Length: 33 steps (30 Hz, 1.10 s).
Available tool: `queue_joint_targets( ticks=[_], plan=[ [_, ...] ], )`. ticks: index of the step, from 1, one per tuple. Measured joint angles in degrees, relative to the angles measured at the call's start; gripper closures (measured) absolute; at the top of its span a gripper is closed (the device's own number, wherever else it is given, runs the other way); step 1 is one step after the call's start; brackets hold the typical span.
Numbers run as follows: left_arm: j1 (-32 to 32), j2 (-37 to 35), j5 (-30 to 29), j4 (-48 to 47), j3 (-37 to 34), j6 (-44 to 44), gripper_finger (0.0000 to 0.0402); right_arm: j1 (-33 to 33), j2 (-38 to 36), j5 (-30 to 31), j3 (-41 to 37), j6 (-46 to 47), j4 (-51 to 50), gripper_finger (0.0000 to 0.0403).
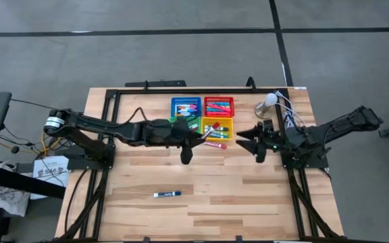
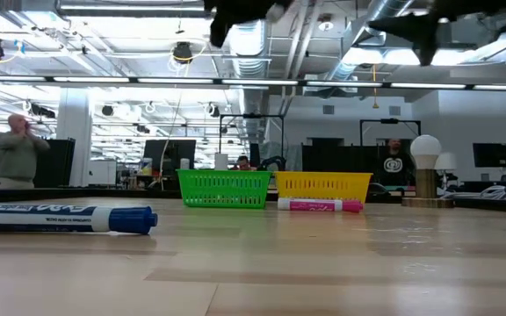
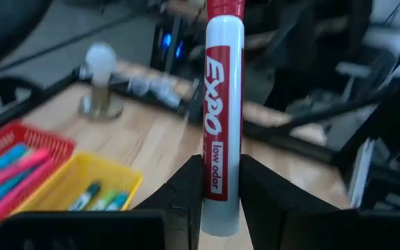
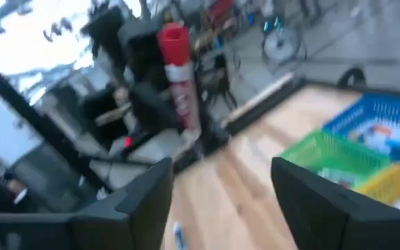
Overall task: Pick & Place Markers
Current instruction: Put the large red marker into the yellow bin
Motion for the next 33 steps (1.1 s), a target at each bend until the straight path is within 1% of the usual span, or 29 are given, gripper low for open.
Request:
queue_joint_targets(
  ticks=[4, 9, 11, 14, 18, 22, 26, 30, 33],
  plan=[
    [0.0, 0.0, 0.0, 5.1, 0.0, 0.0, 0.0322, -4.4, 5.4, -0.5, 0.0, -2.5, 10.6, 0.0143],
    [0.0, 0.0, -1.4, 6.3, 0.0, -0.2, 0.0322, -7.9, 12.1, -3.0, 0.0, -7.4, 22.6, 0.0138],
    [0.0, 0.0, -1.6, 6.4, 0.0, -0.2, 0.0322, -8.9, 14.7, -3.2, 0.5, -8.1, 25.5, 0.0137],
    [0.2, 0.0, -1.9, 6.7, 0.0, -0.2, 0.0322, -10.4, 18.3, -3.9, 2.4, -8.2, 25.5, 0.0137],
    [0.8, 0.0, -2.0, 6.9, 0.0, -0.1, 0.0321, -12.1, 22.8, -8.7, 6.2, -10.1, 25.5, 0.0137],
    [1.1, 0.0, -2.1, 7.2, 0.0, 0.0, 0.0321, -13.3, 26.3, -10.1, 9.8, -12.8, 25.5, 0.0137],
    [1.1, 0.0, -2.4, 7.2, 0.1, 0.2, 0.0321, -14.8, 28.1, -11.4, 12.2, -14.1, 25.5, 0.0137],
    [1.1, 0.0, -2.4, 7.2, 0.1, 0.2, 0.0321, -16.4, 28.1, -13.6, 13.2, -14.1, 25.4, 0.0137],
    [1.1, 0.0, -2.4, 7.2, 0.1, 0.2, 0.0321, -17.1, 28.1, -14.1, 13.6, -14.1, 25.3, 0.0137]
  ],
)
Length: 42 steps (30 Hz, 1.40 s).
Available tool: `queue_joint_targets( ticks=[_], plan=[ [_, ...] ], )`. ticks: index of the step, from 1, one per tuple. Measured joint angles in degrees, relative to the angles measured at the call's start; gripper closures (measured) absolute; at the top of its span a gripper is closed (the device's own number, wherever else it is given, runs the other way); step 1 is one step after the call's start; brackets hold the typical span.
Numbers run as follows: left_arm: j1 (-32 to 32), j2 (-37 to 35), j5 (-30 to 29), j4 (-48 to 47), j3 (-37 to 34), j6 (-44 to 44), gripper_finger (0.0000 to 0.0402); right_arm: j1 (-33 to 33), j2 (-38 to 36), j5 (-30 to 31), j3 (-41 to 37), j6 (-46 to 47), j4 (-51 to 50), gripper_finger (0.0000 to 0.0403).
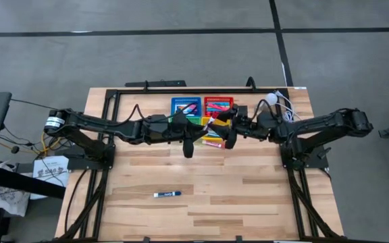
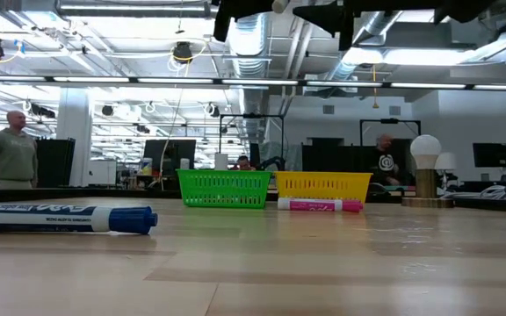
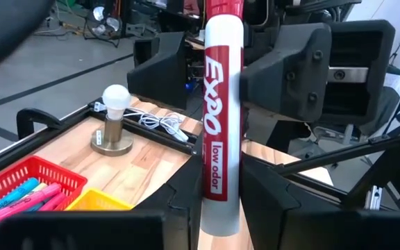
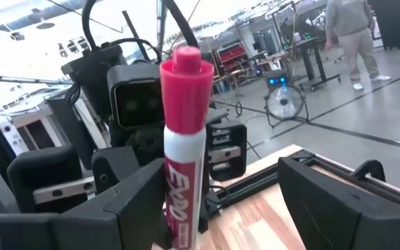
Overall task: Pick & Place Markers
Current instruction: Put the large red marker into the yellow bin
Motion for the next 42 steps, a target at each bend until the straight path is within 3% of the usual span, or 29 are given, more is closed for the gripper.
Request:
queue_joint_targets(
  ticks=[12, 31, 42],
  plan=[
    [0.0, 0.0, -0.1, 0.0, 0.0, -0.4, 0.0321, -1.4, 0.0, -0.2, 0.3, 0.0, -0.2, 0.0153],
    [0.2, 0.0, 0.2, -0.1, 0.0, -1.1, 0.0321, -1.4, 0.0, -1.7, 0.4, -1.0, 0.5, 0.0334],
    [0.2, 0.0, 0.0, -0.2, 0.0, -0.8, 0.0318, -1.4, 0.0, -2.0, 0.4, -1.3, 0.4, 0.0342]
  ],
)
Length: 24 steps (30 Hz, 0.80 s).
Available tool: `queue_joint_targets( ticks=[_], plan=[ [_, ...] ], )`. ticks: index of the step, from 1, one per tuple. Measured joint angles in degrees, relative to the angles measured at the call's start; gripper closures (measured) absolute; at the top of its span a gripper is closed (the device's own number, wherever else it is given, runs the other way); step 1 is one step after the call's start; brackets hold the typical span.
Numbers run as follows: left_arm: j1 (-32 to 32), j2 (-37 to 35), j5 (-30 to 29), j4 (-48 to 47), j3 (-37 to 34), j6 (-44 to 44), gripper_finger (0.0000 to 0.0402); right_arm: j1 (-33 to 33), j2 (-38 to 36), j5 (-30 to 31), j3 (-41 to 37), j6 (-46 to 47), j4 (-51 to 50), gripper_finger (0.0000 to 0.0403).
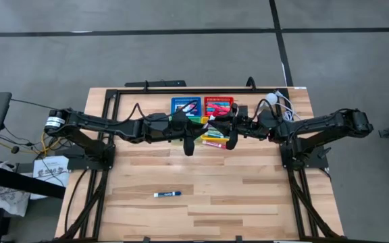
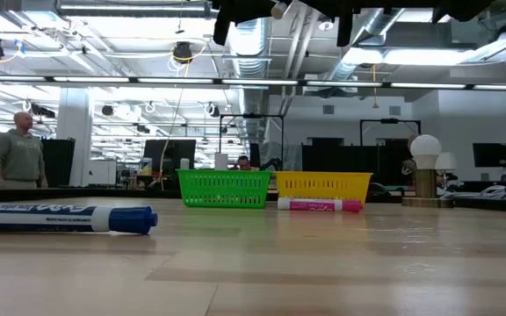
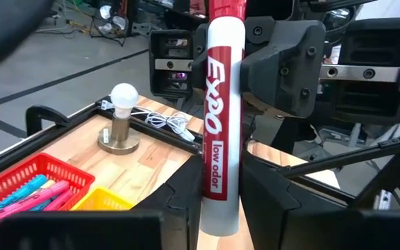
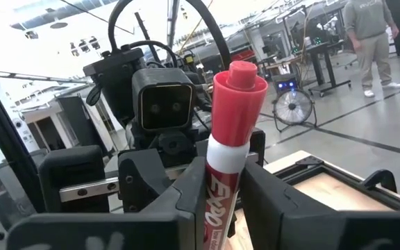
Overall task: Pick & Place Markers
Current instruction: Put the large red marker into the yellow bin
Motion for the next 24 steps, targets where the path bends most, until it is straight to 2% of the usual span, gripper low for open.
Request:
queue_joint_targets(
  ticks=[3, 6, 15, 19, 24],
  plan=[
    [0.0, 0.0, -1.3, 0.0, 0.0, 0.0, 0.0304, 0.0, 0.0, 0.0, 0.0, -0.3, -0.1, 0.0342],
    [0.1, 0.0, -1.5, 0.0, 0.0, -0.1, 0.0274, -0.1, 0.0, 0.1, 0.0, -0.5, -0.2, 0.0342],
    [0.0, -0.3, -1.0, -1.0, 0.0, -0.1, 0.0137, -0.2, 0.0, 0.9, 0.0, -0.6, -1.6, 0.0342],
    [-0.1, -2.4, -0.5, -8.8, 0.0, 2.6, 0.0106, -0.6, 0.0, 2.0, 0.0, -0.7, -4.1, 0.0342],
    [0.0, -5.5, -1.0, -21.6, 0.0, 2.4, 0.0096, -2.4, -0.1, 1.5, 0.0, -0.5, -9.3, 0.0342]
  ],
)
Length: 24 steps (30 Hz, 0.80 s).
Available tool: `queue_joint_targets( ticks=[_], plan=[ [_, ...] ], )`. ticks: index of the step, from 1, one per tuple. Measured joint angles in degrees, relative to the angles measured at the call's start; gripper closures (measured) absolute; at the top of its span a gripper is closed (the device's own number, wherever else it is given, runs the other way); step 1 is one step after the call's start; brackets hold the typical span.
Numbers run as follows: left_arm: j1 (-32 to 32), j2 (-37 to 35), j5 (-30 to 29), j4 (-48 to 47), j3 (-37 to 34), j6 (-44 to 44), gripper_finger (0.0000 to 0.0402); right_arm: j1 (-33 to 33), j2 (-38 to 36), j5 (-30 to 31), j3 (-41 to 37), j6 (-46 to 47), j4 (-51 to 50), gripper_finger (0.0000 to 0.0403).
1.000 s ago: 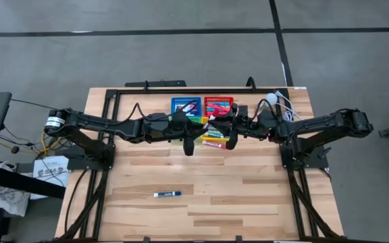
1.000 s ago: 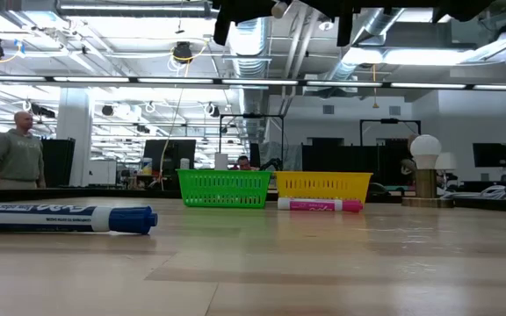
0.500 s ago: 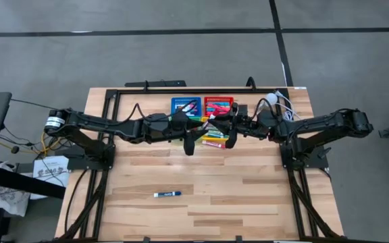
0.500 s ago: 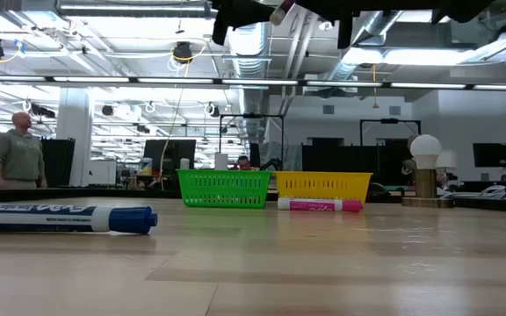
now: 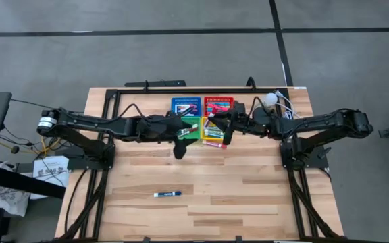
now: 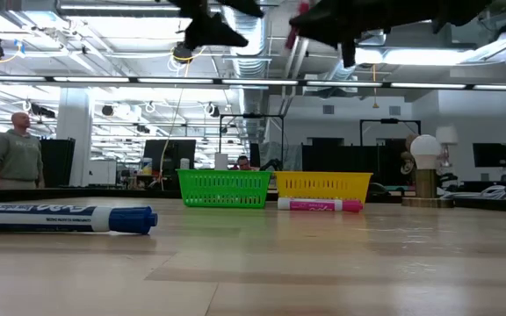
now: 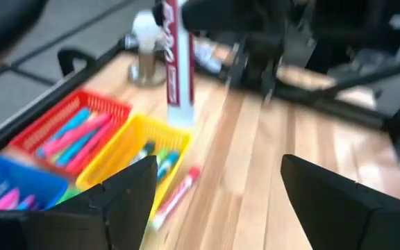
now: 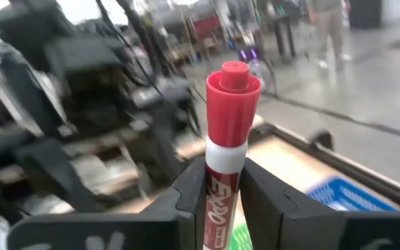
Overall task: Pick & Place Markers
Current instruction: Put the large red marker into the yellow bin
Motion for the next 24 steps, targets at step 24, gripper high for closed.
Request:
queue_joint_targets(
  ticks=[24],
  plan=[
    [0.4, -18.6, -6.4, 1.8, -23.8, -4.3, 0.0098, -11.2, 0.9, -4.9, 21.7, -11.2, -57.1, 0.0342]
  ],
)
